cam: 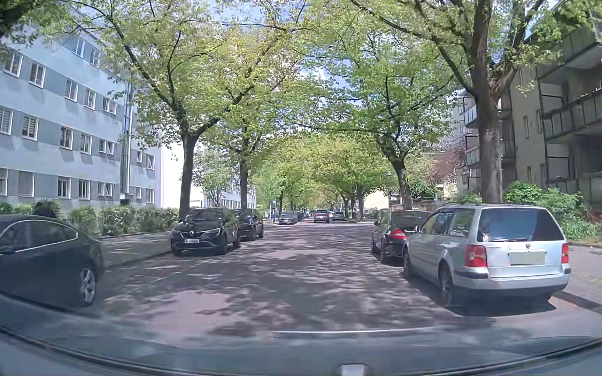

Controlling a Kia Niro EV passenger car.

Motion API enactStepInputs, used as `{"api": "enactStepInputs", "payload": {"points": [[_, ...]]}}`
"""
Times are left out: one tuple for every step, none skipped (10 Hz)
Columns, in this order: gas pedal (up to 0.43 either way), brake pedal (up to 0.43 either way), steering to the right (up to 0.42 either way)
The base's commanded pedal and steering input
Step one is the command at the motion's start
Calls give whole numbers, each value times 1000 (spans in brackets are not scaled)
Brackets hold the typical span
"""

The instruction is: Follow the waypoints while adhering to traffic rules and regulations

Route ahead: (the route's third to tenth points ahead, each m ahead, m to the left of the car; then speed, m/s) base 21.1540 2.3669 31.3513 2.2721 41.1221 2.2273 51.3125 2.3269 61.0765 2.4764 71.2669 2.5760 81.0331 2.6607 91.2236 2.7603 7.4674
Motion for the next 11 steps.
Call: {"api": "enactStepInputs", "payload": {"points": [[461, 18, -5], [461, 18, -4], [461, 18, -2], [449, 18, 0], [449, 18, 1], [449, 18, 2], [449, 18, 2], [449, 18, 2], [449, 24, 2], [449, 18, 2], [449, 18, 2]]}}
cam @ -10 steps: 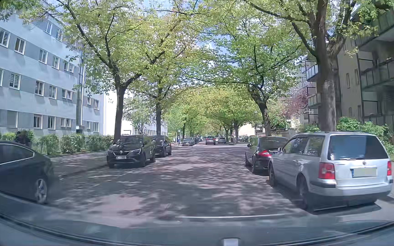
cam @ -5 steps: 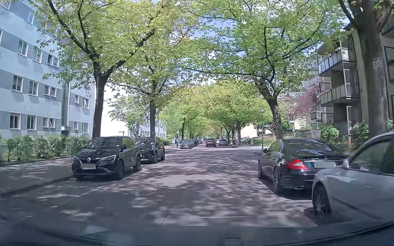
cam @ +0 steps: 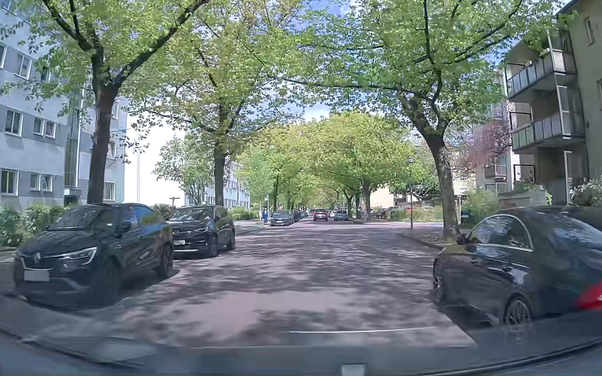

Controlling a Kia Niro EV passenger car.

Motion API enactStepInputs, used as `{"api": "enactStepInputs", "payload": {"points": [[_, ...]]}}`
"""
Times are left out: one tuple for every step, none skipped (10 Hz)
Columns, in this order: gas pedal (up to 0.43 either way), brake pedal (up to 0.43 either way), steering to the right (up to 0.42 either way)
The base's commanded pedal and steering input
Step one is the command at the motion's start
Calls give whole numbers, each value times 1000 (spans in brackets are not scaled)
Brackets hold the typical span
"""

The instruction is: Follow the waypoints while adhering to traffic rules and regulations

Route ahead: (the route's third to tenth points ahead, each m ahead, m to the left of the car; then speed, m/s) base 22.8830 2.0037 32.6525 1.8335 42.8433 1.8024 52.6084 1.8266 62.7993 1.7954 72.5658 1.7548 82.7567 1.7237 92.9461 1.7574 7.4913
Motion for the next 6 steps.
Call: {"api": "enactStepInputs", "payload": {"points": [[449, 24, 3], [449, 18, 5], [449, 18, 9], [429, 18, 15], [429, 18, 18], [409, 18, 19]]}}
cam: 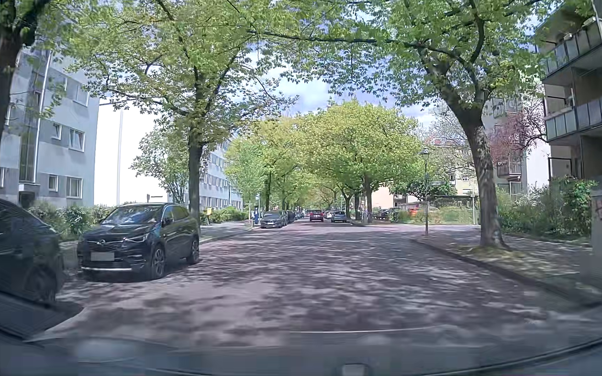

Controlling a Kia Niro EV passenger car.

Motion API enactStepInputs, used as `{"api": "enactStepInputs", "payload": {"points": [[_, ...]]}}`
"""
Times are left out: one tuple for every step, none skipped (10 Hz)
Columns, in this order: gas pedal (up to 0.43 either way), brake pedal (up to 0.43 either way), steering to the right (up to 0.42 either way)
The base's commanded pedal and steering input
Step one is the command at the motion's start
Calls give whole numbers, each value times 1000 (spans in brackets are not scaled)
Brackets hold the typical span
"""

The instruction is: Follow the waypoints while adhering to traffic rules and regulations

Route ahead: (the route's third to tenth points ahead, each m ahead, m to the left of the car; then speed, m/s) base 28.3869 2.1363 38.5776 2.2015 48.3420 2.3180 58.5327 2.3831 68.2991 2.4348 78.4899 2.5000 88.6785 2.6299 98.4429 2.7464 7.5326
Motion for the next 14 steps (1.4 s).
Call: {"api": "enactStepInputs", "payload": {"points": [[398, 24, 21], [370, 18, 21], [299, 24, 22], [248, 18, 21], [220, 18, 20], [220, 18, 18], [220, 18, 10], [220, 24, 6], [220, 18, 6], [138, 18, 5], [0, 18, 5], [0, 18, 5], [0, 18, 5], [0, 24, 5]]}}
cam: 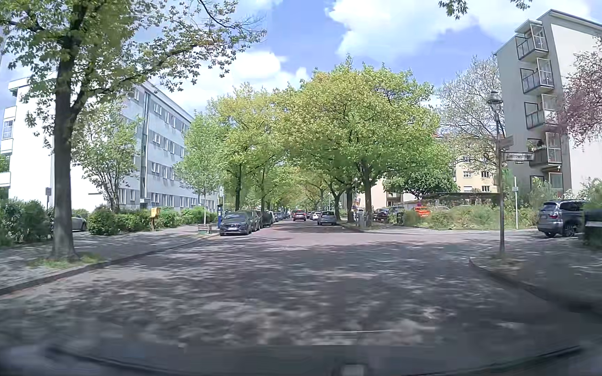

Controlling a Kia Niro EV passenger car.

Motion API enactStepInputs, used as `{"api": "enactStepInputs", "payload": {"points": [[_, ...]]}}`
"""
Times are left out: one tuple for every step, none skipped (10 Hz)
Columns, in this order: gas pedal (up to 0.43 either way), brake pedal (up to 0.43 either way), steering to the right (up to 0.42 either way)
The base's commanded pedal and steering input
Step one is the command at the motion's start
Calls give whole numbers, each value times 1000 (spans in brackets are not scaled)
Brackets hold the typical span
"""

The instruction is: Follow the waypoints while adhering to traffic rules and regulations

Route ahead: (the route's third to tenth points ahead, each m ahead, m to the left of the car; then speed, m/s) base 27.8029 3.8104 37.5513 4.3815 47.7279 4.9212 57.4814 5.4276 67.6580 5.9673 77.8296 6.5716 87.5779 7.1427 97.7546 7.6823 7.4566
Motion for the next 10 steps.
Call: {"api": "enactStepInputs", "payload": {"points": [[0, 61, 4], [0, 134, 4], [0, 171, 4], [0, 207, 4], [0, 232, 3], [0, 244, 2], [0, 256, 1], [0, 262, 0], [0, 268, -1], [0, 256, -3]]}}
